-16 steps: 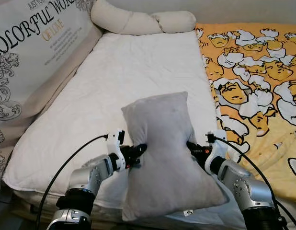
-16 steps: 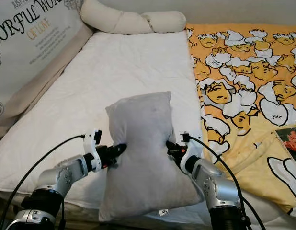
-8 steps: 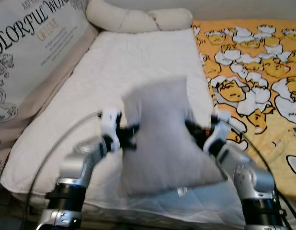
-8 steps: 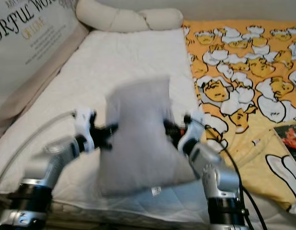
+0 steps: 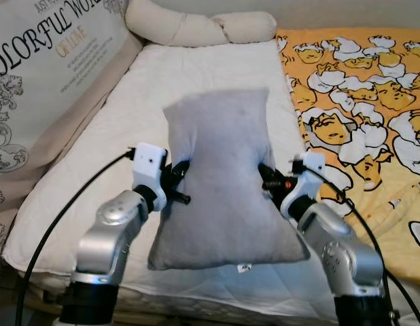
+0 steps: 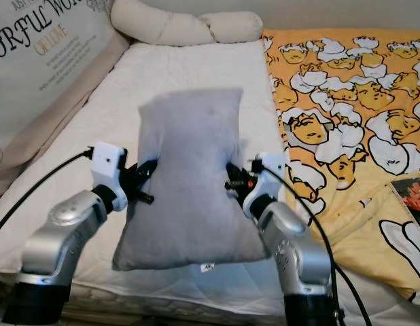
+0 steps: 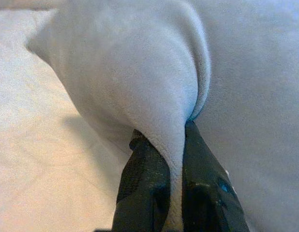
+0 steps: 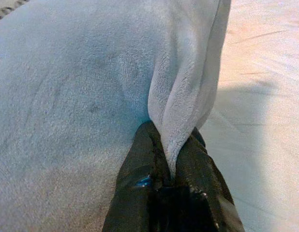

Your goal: Clean up the room

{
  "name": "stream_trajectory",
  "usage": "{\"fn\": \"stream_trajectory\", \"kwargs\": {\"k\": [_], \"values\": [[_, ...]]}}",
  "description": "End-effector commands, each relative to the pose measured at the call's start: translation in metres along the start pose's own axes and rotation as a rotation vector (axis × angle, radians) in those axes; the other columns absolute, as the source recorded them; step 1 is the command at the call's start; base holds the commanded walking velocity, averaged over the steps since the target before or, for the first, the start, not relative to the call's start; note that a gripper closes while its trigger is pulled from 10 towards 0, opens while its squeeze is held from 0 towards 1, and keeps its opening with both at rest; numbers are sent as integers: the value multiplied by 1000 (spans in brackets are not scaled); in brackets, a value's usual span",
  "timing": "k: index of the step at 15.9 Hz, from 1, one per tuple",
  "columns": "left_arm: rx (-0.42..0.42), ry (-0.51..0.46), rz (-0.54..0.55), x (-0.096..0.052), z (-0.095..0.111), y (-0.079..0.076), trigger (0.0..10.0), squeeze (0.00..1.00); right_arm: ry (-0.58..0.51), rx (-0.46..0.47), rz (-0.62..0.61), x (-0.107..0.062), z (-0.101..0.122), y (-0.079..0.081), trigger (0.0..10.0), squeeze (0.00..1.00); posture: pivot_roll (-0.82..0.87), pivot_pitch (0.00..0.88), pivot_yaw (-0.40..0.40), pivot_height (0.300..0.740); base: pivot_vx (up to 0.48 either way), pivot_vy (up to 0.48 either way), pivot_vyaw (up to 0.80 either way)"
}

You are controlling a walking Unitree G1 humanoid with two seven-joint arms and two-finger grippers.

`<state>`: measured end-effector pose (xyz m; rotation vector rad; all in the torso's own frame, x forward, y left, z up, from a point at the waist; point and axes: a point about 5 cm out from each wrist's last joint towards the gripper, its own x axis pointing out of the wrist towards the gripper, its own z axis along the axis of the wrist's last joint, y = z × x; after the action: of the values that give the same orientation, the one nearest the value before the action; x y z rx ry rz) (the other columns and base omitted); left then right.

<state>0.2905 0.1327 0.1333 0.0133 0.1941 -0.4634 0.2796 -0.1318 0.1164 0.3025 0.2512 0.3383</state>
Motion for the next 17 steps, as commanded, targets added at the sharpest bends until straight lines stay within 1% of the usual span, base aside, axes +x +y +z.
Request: {"fn": "stream_trajectory", "kwargs": {"k": [1, 3, 4, 5, 8, 10, 11, 12, 17], "values": [[63, -36, -2, -4, 8, -3, 10000, 0, -62, -23, -6, -1, 12, 8, 10000, 0, -47, 0, 96, 740, 0, 0, 0], [64, -23, 9, -6, 4, -4, 10000, 0, -63, -35, -14, -2, 12, 12, 10000, 0, -37, 0, 88, 740, 0, 0, 0], [72, -15, 11, -6, 3, -5, 10000, 0, -66, -28, -23, -3, 11, 12, 10000, 0, -31, 0, 82, 740, 0, 334, 0], [80, -9, 18, -6, 2, -5, 10000, 0, -67, -15, -39, -4, 9, 11, 10000, 0, -25, 0, 78, 740, 0, 382, 0], [94, -2, 49, -6, 2, -1, 10000, 0, -72, -19, -48, -3, 9, 13, 10000, 0, -21, 0, 80, 740, 0, 429, 0], [102, 21, 97, -6, 1, 4, 10000, 0, -80, -39, -55, -3, 11, 12, 10000, 0, -16, 0, 77, 740, 0, 439, 0], [113, 37, 124, -7, -1, 9, 10000, 0, -80, -71, -74, -3, 10, 10, 10000, 0, -13, 0, 77, 740, 0, 435, 0], [117, 38, 135, -7, -1, 10, 10000, 0, -78, -70, -79, -2, 9, 10, 10000, 0, -9, 0, 75, 740, 0, 439, 0], [124, 31, 139, -7, 2, 11, 10000, 0, -81, -72, -78, 0, 9, 10, 10000, 0, -7, 0, 70, 740, 0, 434, 0]]}}
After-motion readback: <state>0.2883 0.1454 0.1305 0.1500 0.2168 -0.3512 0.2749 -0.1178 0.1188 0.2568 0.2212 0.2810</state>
